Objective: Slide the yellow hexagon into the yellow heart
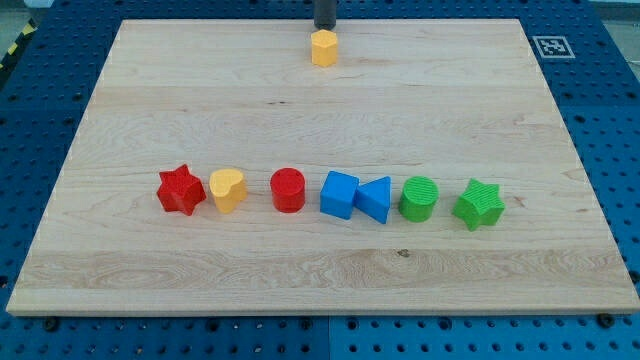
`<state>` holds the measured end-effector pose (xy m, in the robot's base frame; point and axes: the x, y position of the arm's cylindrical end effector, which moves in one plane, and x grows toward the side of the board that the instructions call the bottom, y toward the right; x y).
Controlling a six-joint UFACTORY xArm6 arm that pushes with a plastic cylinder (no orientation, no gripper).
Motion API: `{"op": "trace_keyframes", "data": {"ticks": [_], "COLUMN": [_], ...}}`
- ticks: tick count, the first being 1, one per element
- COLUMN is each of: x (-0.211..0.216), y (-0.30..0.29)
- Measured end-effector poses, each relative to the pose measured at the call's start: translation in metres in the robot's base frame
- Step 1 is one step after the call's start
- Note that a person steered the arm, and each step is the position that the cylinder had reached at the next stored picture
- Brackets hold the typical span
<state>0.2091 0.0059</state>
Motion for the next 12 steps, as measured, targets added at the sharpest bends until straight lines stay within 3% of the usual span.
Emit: {"op": "trace_keyframes", "data": {"ticks": [6, 9, 12], "x": [0.118, 0.142, 0.212], "y": [-0.008, -0.039, -0.066]}}
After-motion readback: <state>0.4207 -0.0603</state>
